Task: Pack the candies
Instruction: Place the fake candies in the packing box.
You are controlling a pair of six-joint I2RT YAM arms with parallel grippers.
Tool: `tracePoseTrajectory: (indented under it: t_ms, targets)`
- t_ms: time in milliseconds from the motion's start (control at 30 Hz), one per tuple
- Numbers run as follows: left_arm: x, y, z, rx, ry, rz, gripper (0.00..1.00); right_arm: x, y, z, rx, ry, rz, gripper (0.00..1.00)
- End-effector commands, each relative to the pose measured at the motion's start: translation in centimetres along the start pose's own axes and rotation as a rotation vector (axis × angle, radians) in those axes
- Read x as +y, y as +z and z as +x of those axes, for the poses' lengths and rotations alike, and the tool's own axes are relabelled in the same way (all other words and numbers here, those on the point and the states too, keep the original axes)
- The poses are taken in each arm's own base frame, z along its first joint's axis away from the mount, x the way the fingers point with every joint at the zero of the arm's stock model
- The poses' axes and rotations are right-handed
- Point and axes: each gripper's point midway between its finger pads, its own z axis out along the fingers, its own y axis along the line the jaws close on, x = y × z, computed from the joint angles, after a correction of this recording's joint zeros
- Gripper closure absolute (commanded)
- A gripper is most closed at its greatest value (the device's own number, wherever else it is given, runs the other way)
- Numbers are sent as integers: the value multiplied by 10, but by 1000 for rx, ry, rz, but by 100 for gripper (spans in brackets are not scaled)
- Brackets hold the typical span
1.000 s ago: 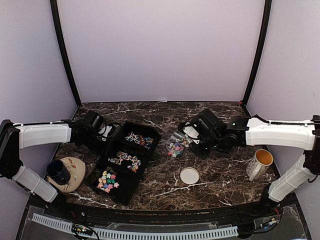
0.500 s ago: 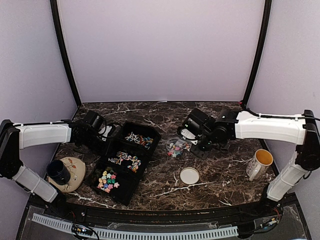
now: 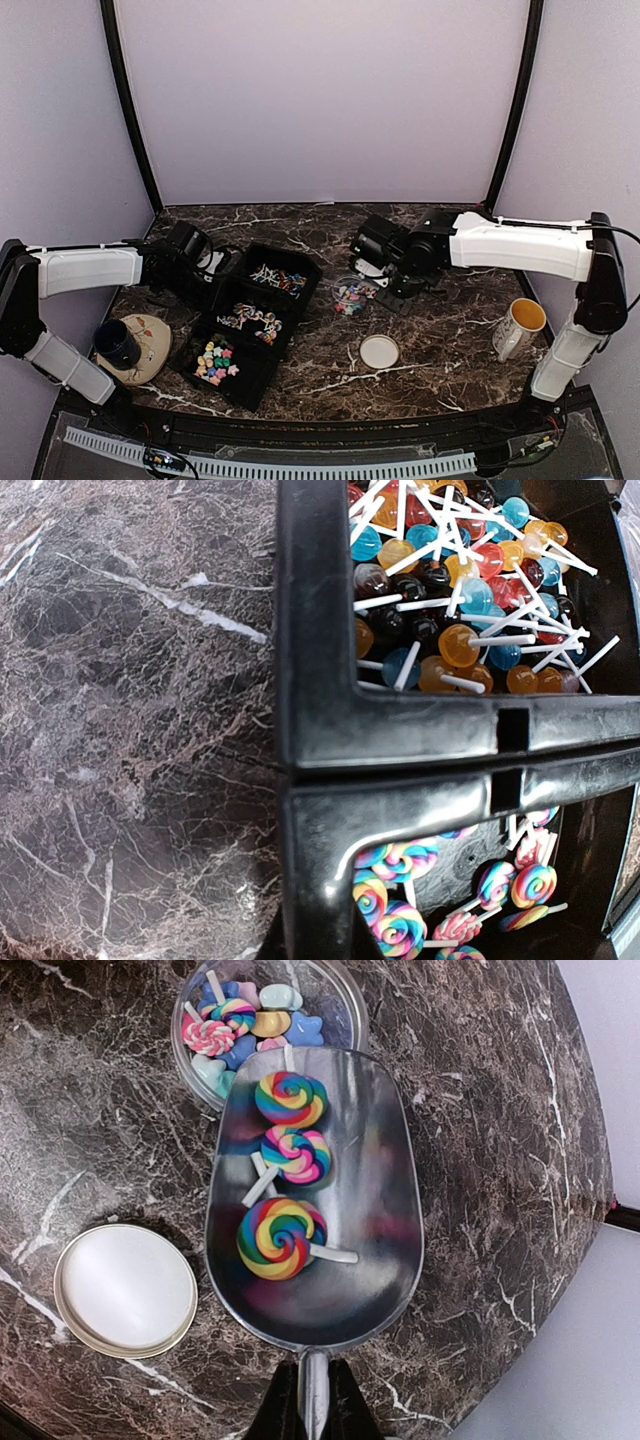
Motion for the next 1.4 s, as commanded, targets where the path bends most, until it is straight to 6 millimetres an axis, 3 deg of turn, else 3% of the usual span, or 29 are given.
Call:
tracePoseTrajectory:
  t_ms: [0, 933, 1367]
  targets:
    - [-24, -29, -44, -159, 4, 101, 100, -4, -8, 0, 34, -20, 46, 100]
    - [-23, -31, -45, -166, 4, 98, 100, -8, -25, -19, 77, -137, 185, 100]
    - [-24, -30, -45, -164, 5, 98, 100, 1, -18, -27, 78, -177, 171, 100]
